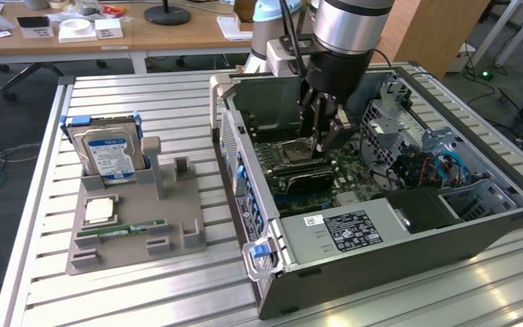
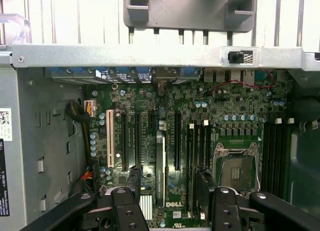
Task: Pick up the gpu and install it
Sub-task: 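Press down on the gpu until it lock into place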
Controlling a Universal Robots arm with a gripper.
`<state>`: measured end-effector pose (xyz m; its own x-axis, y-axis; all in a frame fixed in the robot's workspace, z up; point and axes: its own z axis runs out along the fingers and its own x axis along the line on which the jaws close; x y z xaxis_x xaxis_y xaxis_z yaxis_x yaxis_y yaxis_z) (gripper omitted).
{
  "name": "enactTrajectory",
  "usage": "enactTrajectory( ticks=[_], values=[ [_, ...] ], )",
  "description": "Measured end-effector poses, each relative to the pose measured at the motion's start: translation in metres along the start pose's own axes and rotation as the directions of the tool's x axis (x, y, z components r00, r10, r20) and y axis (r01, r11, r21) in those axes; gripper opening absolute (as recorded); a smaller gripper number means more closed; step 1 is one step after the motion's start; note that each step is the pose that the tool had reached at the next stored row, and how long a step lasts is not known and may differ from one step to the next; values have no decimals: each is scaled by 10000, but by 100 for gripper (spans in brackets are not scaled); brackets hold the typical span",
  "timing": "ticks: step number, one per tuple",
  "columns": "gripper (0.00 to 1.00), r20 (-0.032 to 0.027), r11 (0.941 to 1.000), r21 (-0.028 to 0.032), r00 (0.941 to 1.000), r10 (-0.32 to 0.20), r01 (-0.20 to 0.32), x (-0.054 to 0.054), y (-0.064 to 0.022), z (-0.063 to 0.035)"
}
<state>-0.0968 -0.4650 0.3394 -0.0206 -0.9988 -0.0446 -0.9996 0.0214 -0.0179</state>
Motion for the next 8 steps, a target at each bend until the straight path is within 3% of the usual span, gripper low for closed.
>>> enactTrajectory(
  ticks=[8],
  values=[
    [55, -1, 10000, 0, 10000, 0, 0, 0, 0, 0]
  ],
)
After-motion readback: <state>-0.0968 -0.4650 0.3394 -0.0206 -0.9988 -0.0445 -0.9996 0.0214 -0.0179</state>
